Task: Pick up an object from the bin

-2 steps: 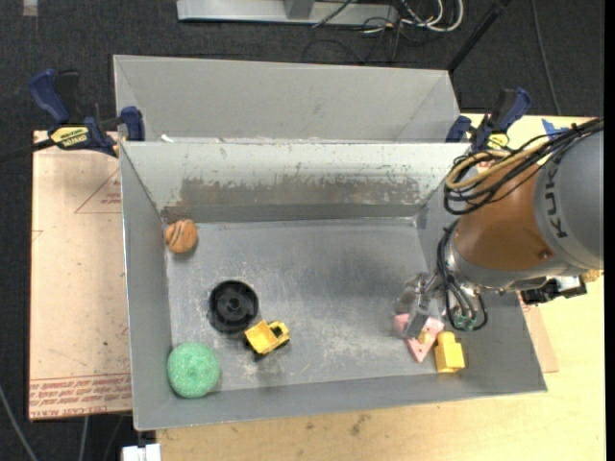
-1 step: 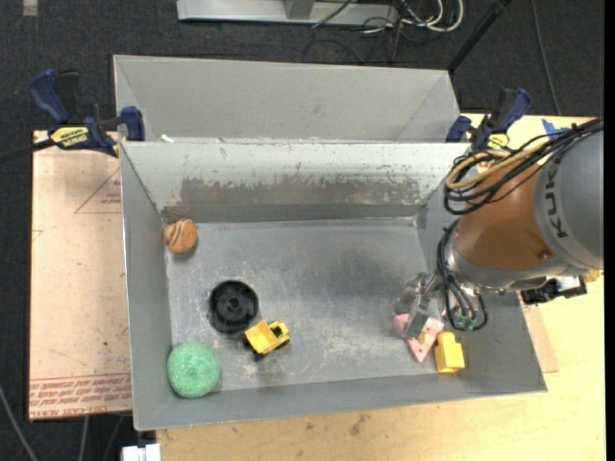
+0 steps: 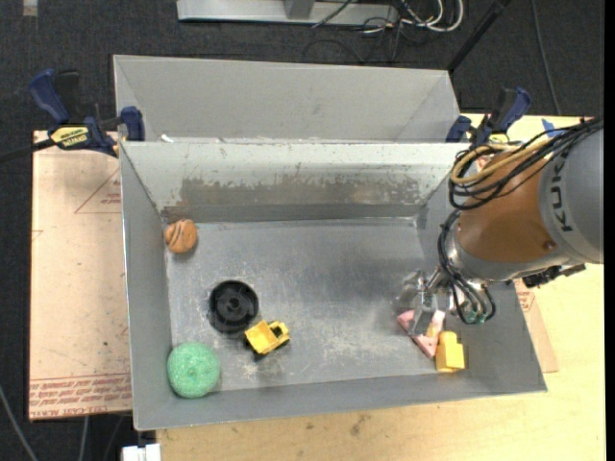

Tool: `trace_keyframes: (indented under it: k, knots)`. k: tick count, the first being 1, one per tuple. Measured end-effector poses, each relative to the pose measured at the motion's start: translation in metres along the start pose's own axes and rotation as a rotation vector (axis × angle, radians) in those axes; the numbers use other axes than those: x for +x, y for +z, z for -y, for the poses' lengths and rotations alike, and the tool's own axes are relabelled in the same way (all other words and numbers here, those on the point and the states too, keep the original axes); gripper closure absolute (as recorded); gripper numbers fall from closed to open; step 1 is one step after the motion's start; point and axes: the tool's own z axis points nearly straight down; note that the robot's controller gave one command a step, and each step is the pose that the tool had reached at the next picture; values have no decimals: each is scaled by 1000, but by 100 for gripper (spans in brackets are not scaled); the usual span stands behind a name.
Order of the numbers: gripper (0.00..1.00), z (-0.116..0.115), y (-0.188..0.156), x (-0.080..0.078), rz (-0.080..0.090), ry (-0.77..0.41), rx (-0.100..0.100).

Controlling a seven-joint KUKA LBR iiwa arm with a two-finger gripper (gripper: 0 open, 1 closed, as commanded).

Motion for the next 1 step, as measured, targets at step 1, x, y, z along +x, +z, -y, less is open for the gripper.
trace_keyframes:
  k: [1]
  knots:
    - [100, 17, -51, 3, -3, -156, -1]
